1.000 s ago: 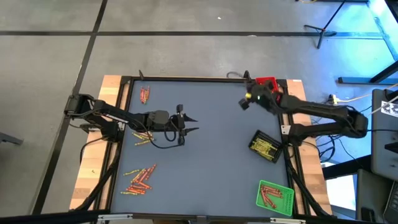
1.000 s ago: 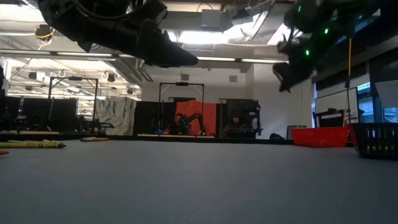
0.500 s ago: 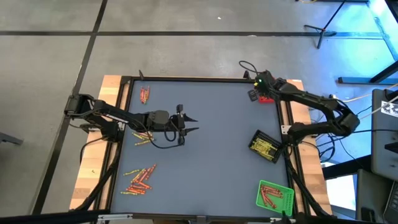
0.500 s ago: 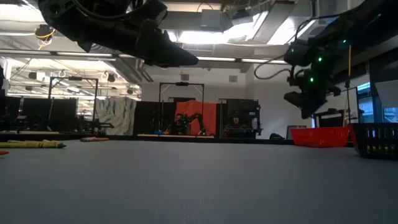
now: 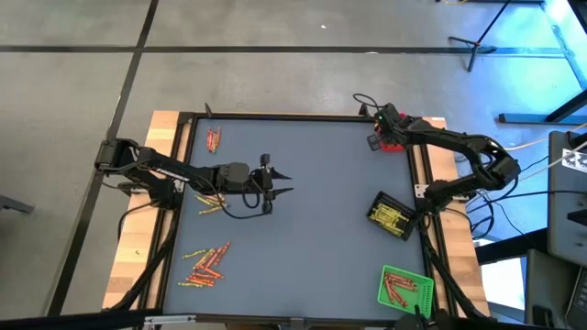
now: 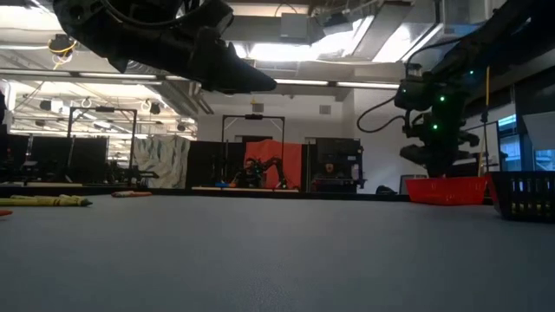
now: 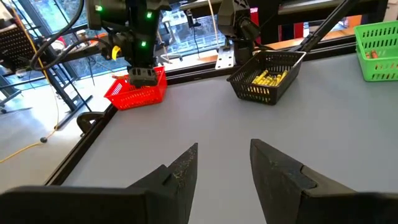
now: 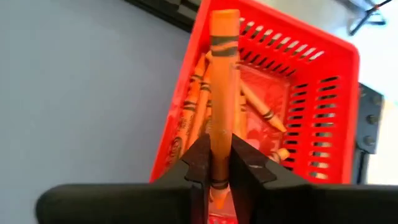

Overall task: Sort crayons
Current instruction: Put the orange crayon into the red basket

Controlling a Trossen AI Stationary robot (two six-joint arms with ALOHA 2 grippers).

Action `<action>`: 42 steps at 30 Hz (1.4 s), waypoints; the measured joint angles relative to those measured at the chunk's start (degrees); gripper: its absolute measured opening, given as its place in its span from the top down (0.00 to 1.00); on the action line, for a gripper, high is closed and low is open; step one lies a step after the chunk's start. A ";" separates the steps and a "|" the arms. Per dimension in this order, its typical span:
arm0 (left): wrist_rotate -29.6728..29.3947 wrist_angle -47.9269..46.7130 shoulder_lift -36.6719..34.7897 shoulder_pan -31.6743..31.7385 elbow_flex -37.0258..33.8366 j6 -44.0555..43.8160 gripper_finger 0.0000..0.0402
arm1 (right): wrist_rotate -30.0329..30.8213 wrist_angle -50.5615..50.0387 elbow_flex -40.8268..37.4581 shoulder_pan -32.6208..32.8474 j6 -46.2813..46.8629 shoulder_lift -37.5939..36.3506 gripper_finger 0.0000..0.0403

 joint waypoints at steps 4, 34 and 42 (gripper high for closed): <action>0.00 0.00 0.00 0.00 0.00 -0.02 0.67 | -0.84 -0.74 0.00 0.03 -0.19 -0.02 0.78; -1.73 -2.00 -0.07 0.14 0.00 -3.94 0.54 | 8.03 25.04 -0.87 44.93 -0.43 -11.51 0.48; -11.34 -9.68 -1.66 0.00 0.67 -9.72 0.53 | 7.29 39.85 -7.69 51.86 -4.40 -11.47 0.48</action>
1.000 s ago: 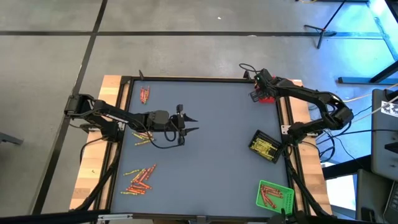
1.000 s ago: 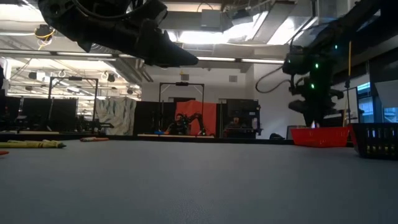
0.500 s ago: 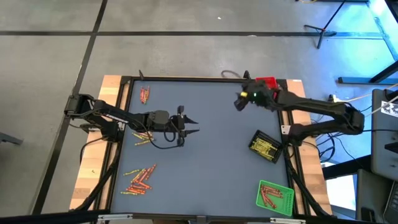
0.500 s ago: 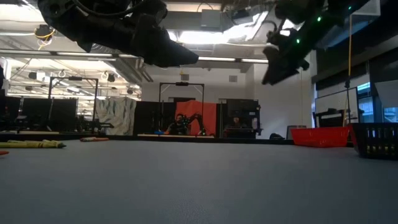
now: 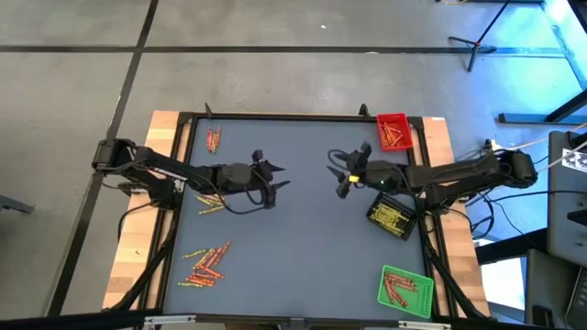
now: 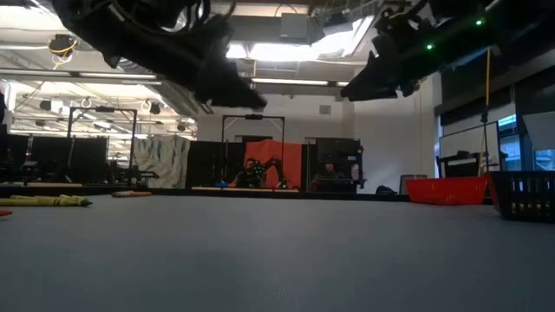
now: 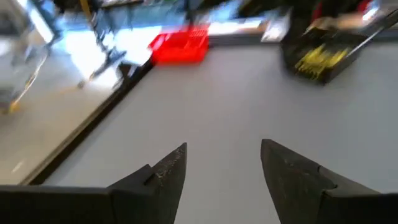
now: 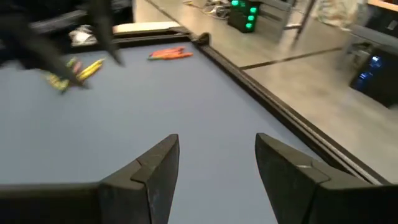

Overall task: Sort crayons
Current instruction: Put the orange crayon into the red basket

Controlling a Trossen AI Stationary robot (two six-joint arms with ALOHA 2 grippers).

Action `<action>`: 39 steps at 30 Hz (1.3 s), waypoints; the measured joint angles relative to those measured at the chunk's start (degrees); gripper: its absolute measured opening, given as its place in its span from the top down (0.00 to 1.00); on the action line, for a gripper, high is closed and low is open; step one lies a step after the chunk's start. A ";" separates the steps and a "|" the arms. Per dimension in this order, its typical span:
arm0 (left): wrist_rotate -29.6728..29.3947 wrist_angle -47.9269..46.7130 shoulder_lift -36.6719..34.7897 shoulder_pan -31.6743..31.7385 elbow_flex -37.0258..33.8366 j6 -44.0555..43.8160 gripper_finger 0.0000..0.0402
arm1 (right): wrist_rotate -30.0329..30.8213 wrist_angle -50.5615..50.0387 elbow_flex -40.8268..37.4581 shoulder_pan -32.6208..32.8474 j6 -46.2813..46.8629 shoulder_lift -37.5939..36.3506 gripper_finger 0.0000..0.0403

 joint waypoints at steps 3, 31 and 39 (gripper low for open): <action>-5.48 -13.26 -1.75 0.39 2.50 -3.18 0.54 | -0.43 -0.14 0.04 1.16 -0.27 -0.05 0.48; 11.34 -62.93 7.91 53.38 20.02 -8.82 0.56 | -1.32 -0.69 0.04 1.12 -0.40 -0.02 0.48; 13.66 -65.79 15.34 57.95 26.33 -9.91 0.56 | -1.33 -0.69 0.04 1.12 -1.30 -0.02 0.48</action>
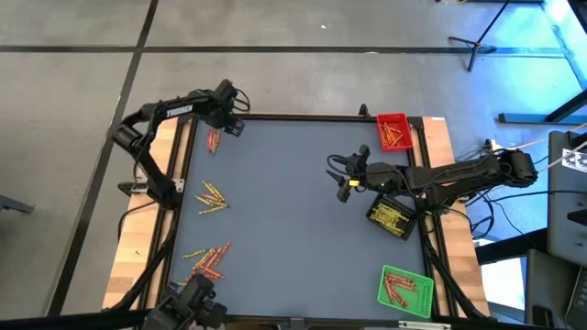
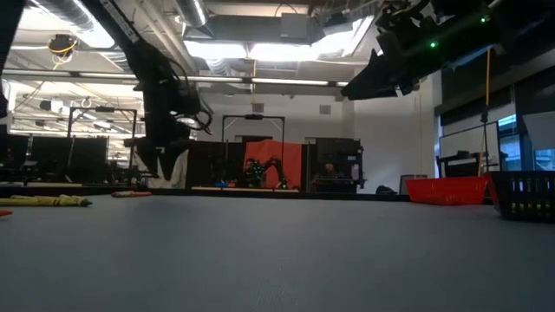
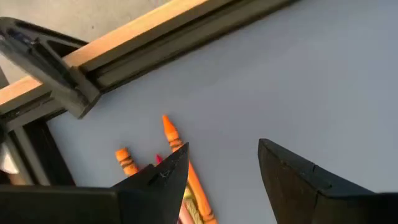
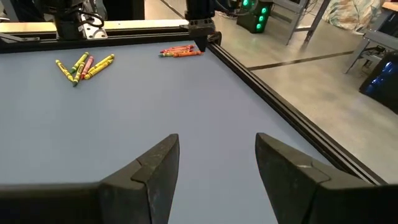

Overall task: Sort crayons
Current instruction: Put the orange crayon into the red basket

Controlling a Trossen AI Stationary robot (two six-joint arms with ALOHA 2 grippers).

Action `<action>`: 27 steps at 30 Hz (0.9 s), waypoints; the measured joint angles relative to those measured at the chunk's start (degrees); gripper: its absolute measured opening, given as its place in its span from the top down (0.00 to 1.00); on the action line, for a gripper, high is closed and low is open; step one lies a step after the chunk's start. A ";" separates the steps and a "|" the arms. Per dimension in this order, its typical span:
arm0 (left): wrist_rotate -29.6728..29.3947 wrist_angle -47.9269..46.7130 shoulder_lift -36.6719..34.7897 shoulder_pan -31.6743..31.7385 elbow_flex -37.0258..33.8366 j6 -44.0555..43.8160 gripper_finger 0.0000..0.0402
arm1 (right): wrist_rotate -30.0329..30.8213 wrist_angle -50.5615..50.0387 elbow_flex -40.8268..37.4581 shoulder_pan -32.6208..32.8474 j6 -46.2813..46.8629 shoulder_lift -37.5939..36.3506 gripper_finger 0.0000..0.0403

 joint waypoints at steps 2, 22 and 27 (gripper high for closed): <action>0.08 -0.03 2.05 1.02 1.05 -0.33 0.56 | 0.01 0.00 0.02 0.00 -0.08 0.18 0.48; -0.56 -0.46 7.04 4.73 1.68 -1.40 0.59 | -0.01 0.11 0.04 0.00 -0.49 1.79 0.48; 1.20 0.66 7.06 5.08 1.33 -1.40 0.61 | -0.01 0.13 0.04 0.00 -0.49 1.79 0.48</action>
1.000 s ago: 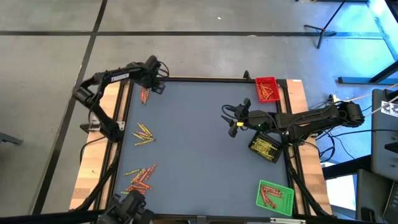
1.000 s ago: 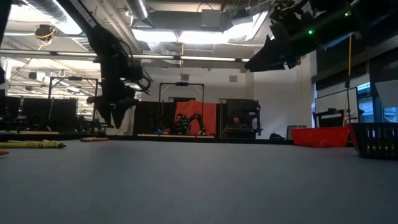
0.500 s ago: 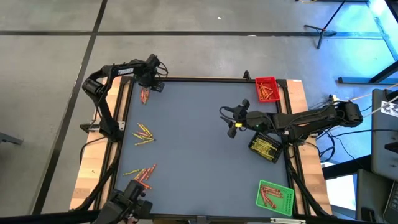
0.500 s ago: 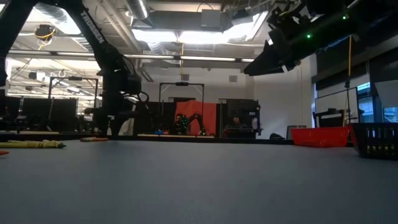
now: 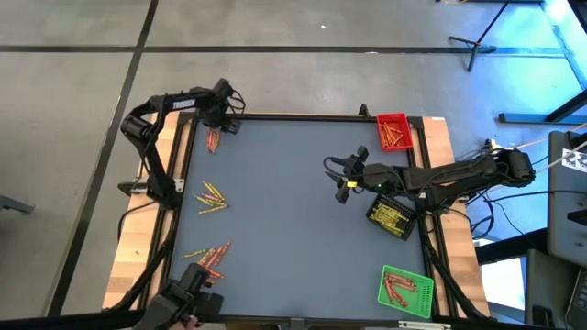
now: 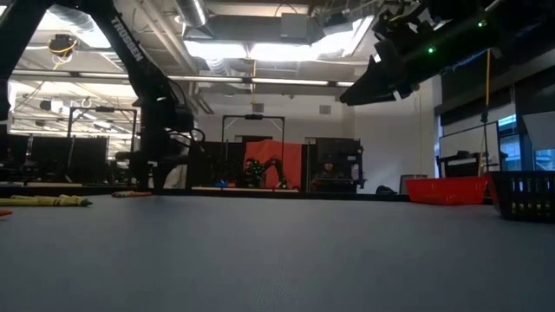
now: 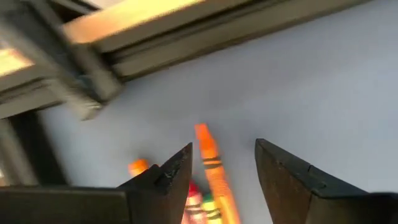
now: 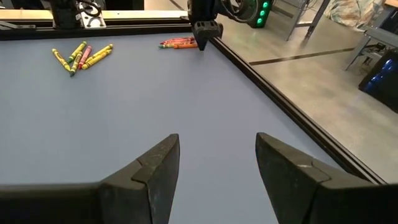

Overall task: Sort crayons
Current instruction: Put the orange crayon into the red basket

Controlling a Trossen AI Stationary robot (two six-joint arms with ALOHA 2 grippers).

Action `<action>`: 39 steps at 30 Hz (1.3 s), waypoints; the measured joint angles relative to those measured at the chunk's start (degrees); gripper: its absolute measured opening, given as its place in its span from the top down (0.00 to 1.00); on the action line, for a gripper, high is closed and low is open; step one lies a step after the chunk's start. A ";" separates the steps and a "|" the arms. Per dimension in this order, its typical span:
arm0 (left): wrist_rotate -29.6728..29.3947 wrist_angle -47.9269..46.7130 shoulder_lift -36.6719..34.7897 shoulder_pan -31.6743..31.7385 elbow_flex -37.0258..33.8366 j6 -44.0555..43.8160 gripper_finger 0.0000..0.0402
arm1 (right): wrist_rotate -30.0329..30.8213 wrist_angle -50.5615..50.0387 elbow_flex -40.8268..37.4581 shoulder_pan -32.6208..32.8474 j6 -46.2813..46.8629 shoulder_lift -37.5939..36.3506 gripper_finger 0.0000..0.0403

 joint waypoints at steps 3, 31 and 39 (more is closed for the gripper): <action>1.76 1.23 0.56 -0.04 -0.29 0.00 0.61 | 0.00 0.00 0.00 0.00 0.00 0.00 0.48; 2.61 1.80 1.66 -1.24 -0.29 2.91 0.94 | 0.00 -0.39 0.00 0.00 1.19 0.00 0.48; 2.35 2.32 -3.78 -5.45 -0.66 6.23 0.98 | 0.48 0.18 0.00 0.00 1.48 -0.02 0.48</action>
